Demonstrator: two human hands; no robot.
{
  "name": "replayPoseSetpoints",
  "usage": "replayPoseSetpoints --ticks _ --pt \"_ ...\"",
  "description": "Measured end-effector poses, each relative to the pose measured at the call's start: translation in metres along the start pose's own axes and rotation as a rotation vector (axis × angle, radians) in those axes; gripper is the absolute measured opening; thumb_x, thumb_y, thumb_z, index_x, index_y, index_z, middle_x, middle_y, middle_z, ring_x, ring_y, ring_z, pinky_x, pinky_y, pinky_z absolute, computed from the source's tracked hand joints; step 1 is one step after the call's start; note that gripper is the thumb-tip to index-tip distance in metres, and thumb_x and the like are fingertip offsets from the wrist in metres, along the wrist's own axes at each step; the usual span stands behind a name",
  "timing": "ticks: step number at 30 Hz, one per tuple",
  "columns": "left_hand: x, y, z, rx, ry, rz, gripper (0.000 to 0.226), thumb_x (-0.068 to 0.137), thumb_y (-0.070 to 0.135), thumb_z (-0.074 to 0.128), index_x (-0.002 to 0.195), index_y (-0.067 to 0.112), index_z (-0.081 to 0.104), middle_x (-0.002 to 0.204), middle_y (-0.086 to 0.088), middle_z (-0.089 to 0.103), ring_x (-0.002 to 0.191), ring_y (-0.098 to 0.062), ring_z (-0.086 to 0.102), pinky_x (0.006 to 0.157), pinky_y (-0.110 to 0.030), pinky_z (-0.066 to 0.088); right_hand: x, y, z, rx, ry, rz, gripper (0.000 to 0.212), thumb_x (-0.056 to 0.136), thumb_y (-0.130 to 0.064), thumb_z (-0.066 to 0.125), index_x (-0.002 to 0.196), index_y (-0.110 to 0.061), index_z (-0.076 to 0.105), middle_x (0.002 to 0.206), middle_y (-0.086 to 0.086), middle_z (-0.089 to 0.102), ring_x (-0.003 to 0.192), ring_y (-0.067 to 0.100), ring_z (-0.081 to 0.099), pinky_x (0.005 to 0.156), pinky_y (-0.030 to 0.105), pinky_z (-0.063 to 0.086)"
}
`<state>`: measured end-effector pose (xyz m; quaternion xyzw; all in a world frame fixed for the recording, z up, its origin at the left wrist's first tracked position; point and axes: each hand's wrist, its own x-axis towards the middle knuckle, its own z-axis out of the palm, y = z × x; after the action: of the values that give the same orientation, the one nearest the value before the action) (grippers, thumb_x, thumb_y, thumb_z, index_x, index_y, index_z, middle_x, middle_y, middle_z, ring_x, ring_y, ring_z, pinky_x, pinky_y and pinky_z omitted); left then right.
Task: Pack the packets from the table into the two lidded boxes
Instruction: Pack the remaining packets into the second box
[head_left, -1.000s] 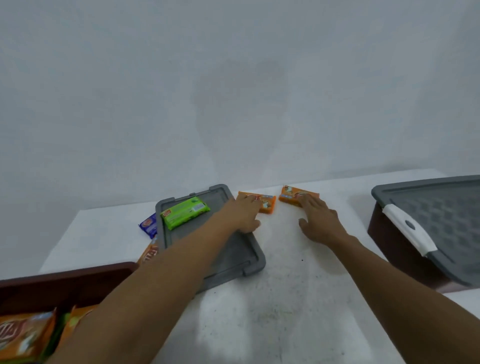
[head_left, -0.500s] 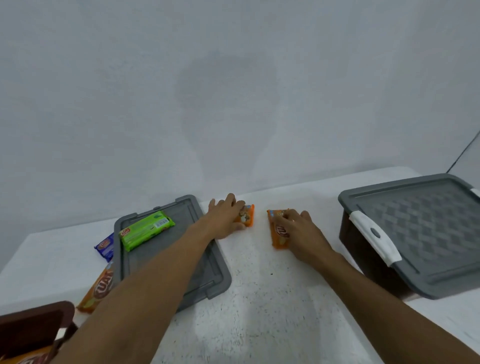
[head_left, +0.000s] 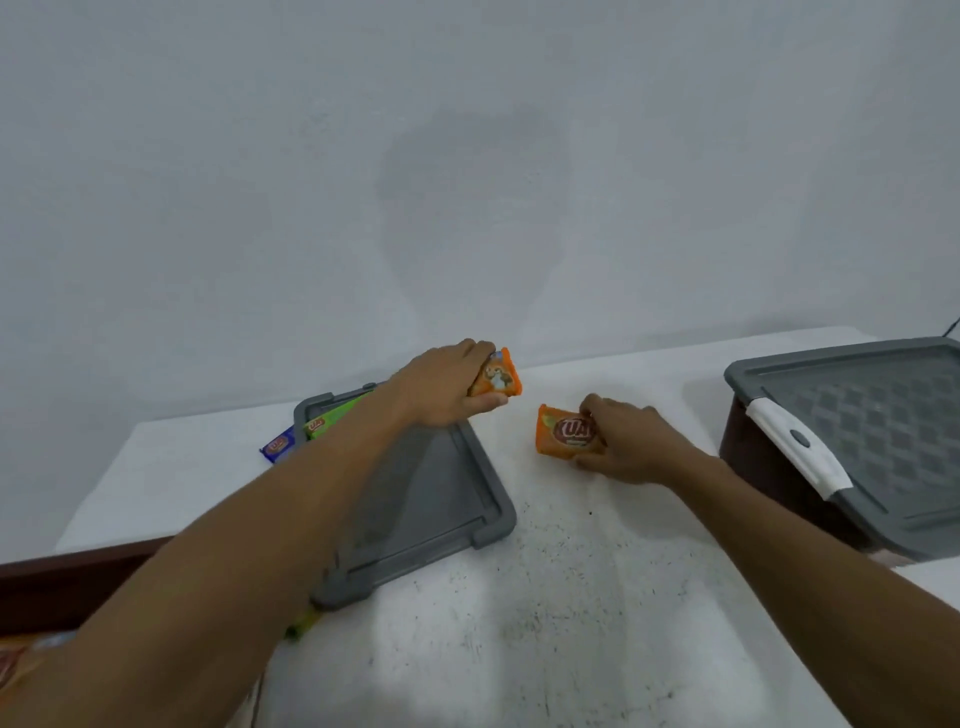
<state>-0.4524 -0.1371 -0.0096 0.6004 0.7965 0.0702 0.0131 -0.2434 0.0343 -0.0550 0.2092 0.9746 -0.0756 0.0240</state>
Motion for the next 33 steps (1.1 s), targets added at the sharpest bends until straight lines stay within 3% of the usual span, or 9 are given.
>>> replayPoseSetpoints --ticks 3,6,8,11,15,18,25,30,33 --pt "-0.036 -0.011 -0.021 -0.057 0.025 -0.039 0.070 0.087 0.063 0.054 0.139 0.019 0.040 0.134 -0.002 0.053 0.112 -0.021 0.054 0.096 -0.037 0.044 -0.011 -0.031 -0.007 0.101 0.088 -0.006 0.068 0.073 -0.061 0.069 0.126 -0.026 0.043 0.117 -0.005 0.059 0.092 0.012 0.057 0.078 0.030 0.052" --pt "-0.075 -0.019 -0.040 -0.065 0.024 -0.028 0.067 0.086 0.065 0.055 0.136 0.020 0.045 0.131 -0.001 0.056 0.114 -0.021 0.053 0.097 -0.035 0.041 -0.023 -0.066 -0.016 0.159 0.112 -0.043 0.069 0.073 -0.064 0.067 0.129 -0.028 0.046 0.116 -0.008 0.060 0.090 0.009 0.056 0.071 0.022 0.047" --pt "-0.108 -0.028 -0.055 -0.088 0.042 -0.017 0.062 0.086 0.070 0.045 0.125 0.022 0.052 0.117 0.000 0.062 0.102 -0.021 0.056 0.088 -0.035 0.043 -0.032 -0.099 -0.019 0.214 0.124 -0.083 0.062 0.075 -0.061 0.066 0.125 -0.030 0.050 0.113 -0.008 0.063 0.088 0.010 0.057 0.066 0.021 0.042" --pt "-0.162 -0.049 -0.070 -0.130 0.069 -0.015 0.038 0.097 0.054 0.036 0.107 0.022 0.055 0.092 0.000 0.061 0.083 -0.020 0.055 0.072 -0.033 0.040 -0.045 -0.154 -0.026 0.343 0.086 -0.123 0.051 0.080 -0.059 0.065 0.119 -0.028 0.054 0.106 -0.006 0.066 0.088 0.012 0.060 0.072 0.027 0.048" --pt "-0.244 -0.078 -0.084 -0.144 0.058 -0.030 0.025 0.101 0.039 0.042 0.109 0.018 0.055 0.087 -0.004 0.062 0.079 -0.021 0.057 0.067 -0.033 0.040 -0.070 -0.234 -0.041 0.401 0.046 -0.165 0.059 0.072 -0.076 0.054 0.109 -0.031 0.055 0.089 -0.014 0.058 0.080 0.006 0.056 0.062 0.021 0.039" --pt "-0.300 -0.087 -0.091 -0.236 -0.010 -0.067 0.024 0.100 0.039 0.046 0.117 0.022 0.047 0.088 -0.007 0.064 0.076 -0.022 0.058 0.068 -0.036 0.044 -0.088 -0.284 -0.045 0.391 0.044 -0.215 0.072 0.073 -0.079 0.053 0.122 -0.026 0.055 0.100 -0.010 0.061 0.087 0.008 0.058 0.070 0.024 0.045" --pt "-0.392 -0.101 -0.072 -0.198 -0.198 -0.075 0.014 0.099 0.039 0.047 0.099 0.025 0.049 0.085 0.003 0.061 0.075 -0.013 0.057 0.066 -0.033 0.045 -0.121 -0.380 -0.045 0.038 -0.101 -0.405 0.042 0.082 -0.063 0.060 0.112 -0.035 0.051 0.102 -0.011 0.063 0.087 0.008 0.058 0.077 0.033 0.053" --pt "-0.427 -0.107 -0.051 -0.137 -0.364 -0.068 0.018 0.099 0.035 0.048 0.109 0.020 0.050 0.094 -0.003 0.062 0.080 -0.018 0.059 0.073 -0.041 0.049 -0.122 -0.409 -0.013 -0.330 -0.217 -0.464 0.034 0.093 -0.054 0.046 0.108 -0.025 0.057 0.105 0.003 0.063 0.097 0.025 0.059 0.091 0.042 0.042" --pt "-0.439 -0.114 -0.048 -0.039 -0.398 -0.056 0.015 0.095 0.024 0.054 0.110 0.022 0.058 0.097 0.002 0.061 0.084 -0.015 0.056 0.074 -0.038 0.050 -0.125 -0.408 0.003 -0.487 -0.177 -0.514 0.029 0.093 -0.047 0.049 0.109 -0.028 0.064 0.105 0.001 0.064 0.095 0.022 0.058 0.091 0.041 0.036"
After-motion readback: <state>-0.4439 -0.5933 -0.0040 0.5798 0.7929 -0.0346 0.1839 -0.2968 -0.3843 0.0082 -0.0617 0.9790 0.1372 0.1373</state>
